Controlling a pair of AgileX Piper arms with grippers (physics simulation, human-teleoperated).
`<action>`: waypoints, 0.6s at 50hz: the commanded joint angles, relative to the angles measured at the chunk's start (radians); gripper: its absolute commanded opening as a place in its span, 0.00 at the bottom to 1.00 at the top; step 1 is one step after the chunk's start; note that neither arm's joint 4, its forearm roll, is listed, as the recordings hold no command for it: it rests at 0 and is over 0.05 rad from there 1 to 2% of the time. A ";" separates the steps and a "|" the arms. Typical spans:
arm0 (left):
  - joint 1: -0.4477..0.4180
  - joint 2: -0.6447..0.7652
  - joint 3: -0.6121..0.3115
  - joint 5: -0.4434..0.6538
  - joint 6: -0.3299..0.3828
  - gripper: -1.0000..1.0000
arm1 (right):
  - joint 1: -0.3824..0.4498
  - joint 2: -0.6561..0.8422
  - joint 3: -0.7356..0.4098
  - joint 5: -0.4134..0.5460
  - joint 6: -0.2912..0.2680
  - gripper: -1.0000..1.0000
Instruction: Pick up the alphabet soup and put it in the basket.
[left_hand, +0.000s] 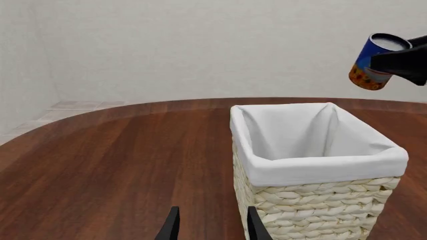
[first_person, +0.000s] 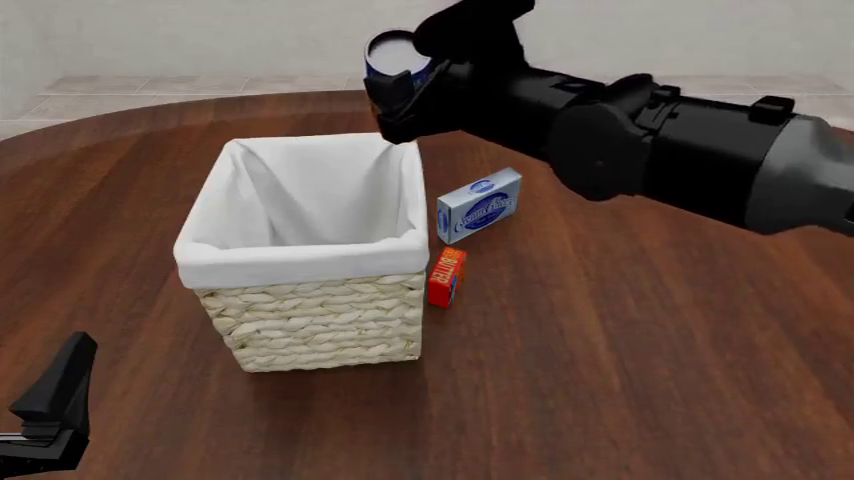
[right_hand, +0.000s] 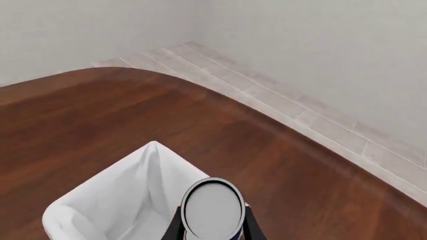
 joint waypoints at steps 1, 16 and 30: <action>0.000 0.000 0.000 0.000 0.000 1.00 | 0.023 0.021 -0.035 0.001 0.027 0.00; 0.000 0.000 0.000 0.000 0.000 1.00 | 0.044 0.046 -0.062 -0.001 0.040 0.00; 0.000 0.000 0.000 0.000 0.000 1.00 | 0.062 0.072 -0.070 -0.008 0.050 0.00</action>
